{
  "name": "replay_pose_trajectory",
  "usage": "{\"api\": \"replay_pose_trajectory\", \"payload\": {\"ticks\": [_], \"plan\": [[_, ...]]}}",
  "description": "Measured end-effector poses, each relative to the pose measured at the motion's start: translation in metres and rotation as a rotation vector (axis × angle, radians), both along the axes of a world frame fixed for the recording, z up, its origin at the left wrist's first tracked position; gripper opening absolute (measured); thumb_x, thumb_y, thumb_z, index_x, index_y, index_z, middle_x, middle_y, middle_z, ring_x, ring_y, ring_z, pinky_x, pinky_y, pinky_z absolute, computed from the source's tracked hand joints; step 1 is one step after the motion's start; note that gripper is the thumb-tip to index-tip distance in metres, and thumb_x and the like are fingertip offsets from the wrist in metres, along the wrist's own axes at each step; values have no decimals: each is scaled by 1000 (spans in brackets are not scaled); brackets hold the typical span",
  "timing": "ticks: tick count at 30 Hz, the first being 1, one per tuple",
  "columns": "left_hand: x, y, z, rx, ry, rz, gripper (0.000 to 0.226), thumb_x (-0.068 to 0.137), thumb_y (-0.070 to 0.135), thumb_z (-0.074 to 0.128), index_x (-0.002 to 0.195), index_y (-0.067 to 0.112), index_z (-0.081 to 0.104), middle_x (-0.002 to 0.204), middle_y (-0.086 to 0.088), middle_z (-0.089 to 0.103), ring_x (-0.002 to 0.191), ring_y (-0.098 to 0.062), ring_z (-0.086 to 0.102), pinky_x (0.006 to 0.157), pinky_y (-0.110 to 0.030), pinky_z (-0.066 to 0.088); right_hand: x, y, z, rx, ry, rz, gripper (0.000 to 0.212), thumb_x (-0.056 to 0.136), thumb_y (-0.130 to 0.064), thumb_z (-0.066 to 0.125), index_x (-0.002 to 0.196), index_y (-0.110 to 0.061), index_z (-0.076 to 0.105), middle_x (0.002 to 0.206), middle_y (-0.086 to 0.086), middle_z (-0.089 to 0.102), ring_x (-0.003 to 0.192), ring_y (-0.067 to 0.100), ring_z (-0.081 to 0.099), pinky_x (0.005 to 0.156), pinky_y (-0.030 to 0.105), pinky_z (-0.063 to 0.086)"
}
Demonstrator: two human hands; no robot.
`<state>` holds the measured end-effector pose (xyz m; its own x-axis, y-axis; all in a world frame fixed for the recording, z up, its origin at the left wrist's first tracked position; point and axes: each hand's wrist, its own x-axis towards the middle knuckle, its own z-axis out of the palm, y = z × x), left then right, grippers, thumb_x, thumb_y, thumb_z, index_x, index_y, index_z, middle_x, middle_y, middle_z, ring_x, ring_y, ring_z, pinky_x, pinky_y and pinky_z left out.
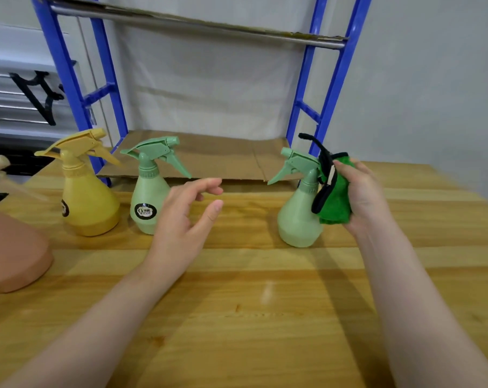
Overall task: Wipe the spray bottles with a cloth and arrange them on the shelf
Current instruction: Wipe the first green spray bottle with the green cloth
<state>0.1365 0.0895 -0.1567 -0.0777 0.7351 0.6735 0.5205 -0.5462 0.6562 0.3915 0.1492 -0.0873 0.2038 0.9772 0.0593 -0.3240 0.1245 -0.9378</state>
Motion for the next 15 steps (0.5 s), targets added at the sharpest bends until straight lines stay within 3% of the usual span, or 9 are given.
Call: {"api": "replay_pose_trajectory", "payload": {"ticks": [6, 10, 12, 15], "plan": [[4, 0, -2, 18, 23, -20, 29, 91, 38, 52, 119, 32, 57, 106, 22, 62, 99, -7, 53, 92, -28, 42, 22, 17, 0, -28, -51, -60, 11, 94, -9, 58, 90, -18, 63, 72, -1, 72, 62, 15, 68, 58, 27, 54], [2, 0, -3, 26, 31, -49, 26, 95, 38, 48, 119, 34, 57, 107, 24, 62, 103, -11, 54, 92, -36, 44, 23, 24, -6, -47, -42, -76, 6, 92, -12, 62, 96, -17, 63, 81, 4, 73, 71, 22, 69, 71, 39, 58], [1, 0, -4, 39, 41, -57, 25, 97, 37, 47, 119, 34, 57, 107, 24, 61, 104, -11, 55, 92, -37, 44, 22, 26, -8, -29, -112, -144, 13, 91, -18, 66, 102, -16, 61, 88, 4, 72, 78, 22, 69, 77, 42, 57], [1, 0, -5, 48, 43, -51, 24, 98, 38, 45, 118, 33, 57, 107, 24, 61, 105, -14, 56, 92, -40, 45, 23, 28, -10, 38, -329, -294, 25, 90, -26, 68, 110, -19, 55, 93, -3, 67, 81, 13, 65, 77, 34, 54]]}}
